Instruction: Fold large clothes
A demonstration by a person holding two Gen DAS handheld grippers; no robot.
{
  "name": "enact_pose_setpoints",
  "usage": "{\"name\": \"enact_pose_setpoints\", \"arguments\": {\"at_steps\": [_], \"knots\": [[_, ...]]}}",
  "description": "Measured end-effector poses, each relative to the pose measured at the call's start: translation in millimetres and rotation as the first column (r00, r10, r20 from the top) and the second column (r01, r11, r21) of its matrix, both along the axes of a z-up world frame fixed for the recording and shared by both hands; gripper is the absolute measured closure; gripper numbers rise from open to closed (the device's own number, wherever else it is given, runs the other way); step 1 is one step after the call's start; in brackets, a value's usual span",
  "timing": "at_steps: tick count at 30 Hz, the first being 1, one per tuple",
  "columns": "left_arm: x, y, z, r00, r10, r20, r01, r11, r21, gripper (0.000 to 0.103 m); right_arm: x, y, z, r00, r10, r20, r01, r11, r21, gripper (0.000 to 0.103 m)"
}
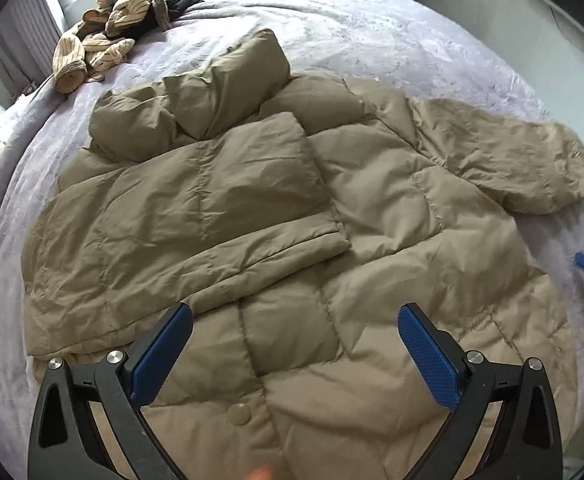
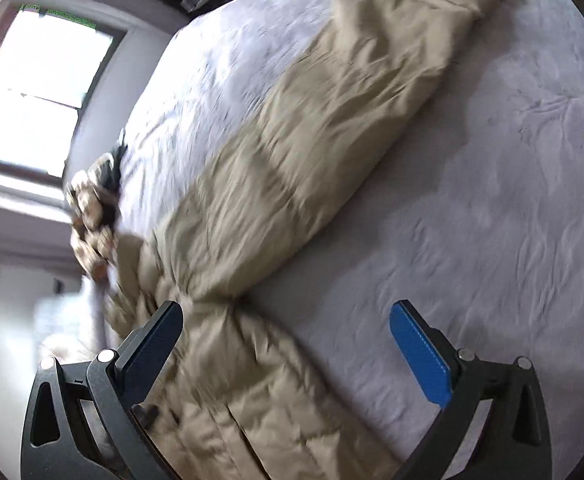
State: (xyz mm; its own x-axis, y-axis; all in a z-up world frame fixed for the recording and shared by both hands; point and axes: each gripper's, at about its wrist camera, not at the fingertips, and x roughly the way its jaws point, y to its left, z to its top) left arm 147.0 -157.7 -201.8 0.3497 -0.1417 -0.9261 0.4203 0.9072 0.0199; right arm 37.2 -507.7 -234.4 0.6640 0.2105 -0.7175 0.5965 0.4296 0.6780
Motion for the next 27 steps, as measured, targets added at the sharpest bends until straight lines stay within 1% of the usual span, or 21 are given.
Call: {"name": "enact_pose_setpoints", "arguments": {"at_steps": [2,4,5,7,11,15,19,22,23,24,25,26,27], "knots": [[2,-5,-3,1.0,0.001,-0.024,-0.001,1.0,-0.002,0.0,-2,-20,-3,0.999,-0.048,0.001,0.048,0.999,0.002,0.0],[4,-10,-7,0.997,-0.014,-0.07,0.012,0.999,-0.032,0.0,-3,-39,-8,0.996,-0.085,0.015,0.085,0.996,0.026,0.0],[5,-12,-7,0.997,-0.008,-0.08,0.005,0.999,-0.039,0.0,-3,-47,-10,0.995,-0.097,0.024,0.095,0.994,0.047,0.0],[4,-15,-7,0.995,-0.009,-0.095,0.004,0.998,-0.058,0.0,1,-68,-21,0.99,-0.132,0.053,0.125,0.985,0.122,0.0],[1,-24,-2,0.996,-0.008,-0.092,0.001,0.997,-0.08,0.0,6,-103,-37,0.97,-0.218,0.104,0.192,0.957,0.218,0.0],[2,-36,0,0.997,-0.008,-0.082,0.001,0.997,-0.08,0.0,19,-130,-52,0.929,-0.325,0.177,0.253,0.906,0.339,0.0],[4,-37,2,0.996,0.005,-0.093,-0.013,0.996,-0.091,0.0,37,-147,-55,0.903,-0.363,0.229,0.255,0.882,0.396,0.0],[4,-32,4,0.996,0.011,-0.084,-0.018,0.996,-0.092,0.0,51,-152,-51,0.899,-0.368,0.238,0.249,0.876,0.414,0.001],[3,-30,5,0.997,0.012,-0.08,-0.019,0.996,-0.09,0.0,54,-154,-51,0.901,-0.367,0.232,0.247,0.873,0.421,0.008],[3,-28,7,0.997,0.014,-0.073,-0.02,0.996,-0.088,0.0,54,-156,-52,0.906,-0.362,0.22,0.241,0.869,0.433,0.029],[4,-26,8,0.997,0.018,-0.068,-0.024,0.996,-0.086,0.0,56,-155,-55,0.909,-0.359,0.212,0.231,0.856,0.463,0.041],[4,-23,10,0.998,0.023,-0.065,-0.028,0.996,-0.084,0.0,55,-155,-57,0.905,-0.366,0.217,0.221,0.841,0.494,0.056],[5,-21,11,0.998,0.028,-0.061,-0.033,0.996,-0.083,0.0,54,-155,-60,0.892,-0.386,0.235,0.214,0.818,0.533,0.064]]}}
